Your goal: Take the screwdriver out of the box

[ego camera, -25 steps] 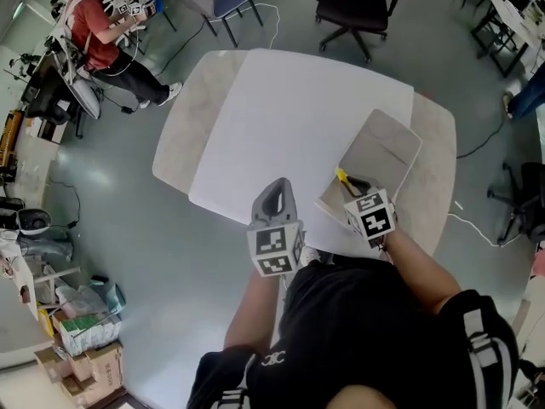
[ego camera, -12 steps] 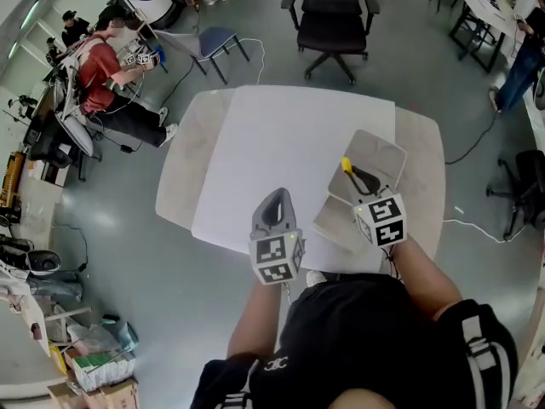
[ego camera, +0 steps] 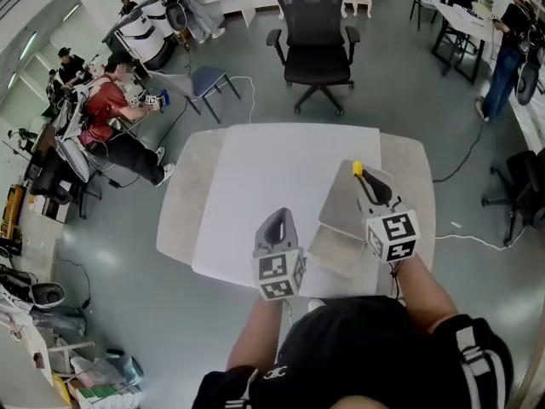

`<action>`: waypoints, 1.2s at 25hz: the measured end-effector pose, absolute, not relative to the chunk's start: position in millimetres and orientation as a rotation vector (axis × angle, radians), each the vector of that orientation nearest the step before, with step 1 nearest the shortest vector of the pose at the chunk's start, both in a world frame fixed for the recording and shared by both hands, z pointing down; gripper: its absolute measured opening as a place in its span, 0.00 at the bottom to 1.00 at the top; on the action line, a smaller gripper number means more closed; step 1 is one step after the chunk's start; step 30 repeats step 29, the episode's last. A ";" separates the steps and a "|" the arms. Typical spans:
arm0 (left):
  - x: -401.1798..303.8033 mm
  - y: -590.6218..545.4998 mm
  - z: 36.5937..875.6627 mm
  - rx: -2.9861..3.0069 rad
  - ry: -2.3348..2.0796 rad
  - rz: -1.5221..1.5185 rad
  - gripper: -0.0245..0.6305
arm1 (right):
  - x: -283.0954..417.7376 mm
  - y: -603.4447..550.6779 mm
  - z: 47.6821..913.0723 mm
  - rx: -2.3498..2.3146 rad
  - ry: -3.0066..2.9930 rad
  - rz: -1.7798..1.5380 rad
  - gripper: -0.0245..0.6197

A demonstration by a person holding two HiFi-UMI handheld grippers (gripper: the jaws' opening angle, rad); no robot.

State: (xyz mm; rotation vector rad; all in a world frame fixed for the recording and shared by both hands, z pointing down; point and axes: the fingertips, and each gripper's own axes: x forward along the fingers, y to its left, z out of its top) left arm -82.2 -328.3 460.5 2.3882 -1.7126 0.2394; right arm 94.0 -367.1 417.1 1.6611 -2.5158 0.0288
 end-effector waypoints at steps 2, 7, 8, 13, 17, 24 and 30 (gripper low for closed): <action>-72.1 -328.5 456.1 2.418 -1.691 0.240 0.06 | 100.8 -365.0 412.7 1.689 -2.529 0.035 0.15; -51.2 -321.8 448.6 2.474 -1.634 0.257 0.06 | 113.1 -355.1 410.7 1.735 -2.517 0.047 0.15; -49.4 -321.2 447.9 2.482 -1.628 0.258 0.06 | 114.7 -354.2 411.4 1.741 -2.514 0.051 0.15; -45.7 -319.7 449.5 2.504 -1.618 0.262 0.06 | 119.7 -350.7 415.4 1.759 -2.510 0.070 0.15; -40.5 -317.6 450.0 2.506 -1.610 0.263 0.06 | 126.8 -349.0 417.7 1.781 -2.502 0.101 0.15; -49.7 -315.7 446.9 2.494 -1.629 0.255 0.06 | 118.7 -347.9 414.2 1.765 -2.528 0.113 0.15; -49.0 -312.0 449.9 2.484 -1.628 0.251 0.06 | 114.5 -343.4 417.8 1.744 -2.538 0.119 0.15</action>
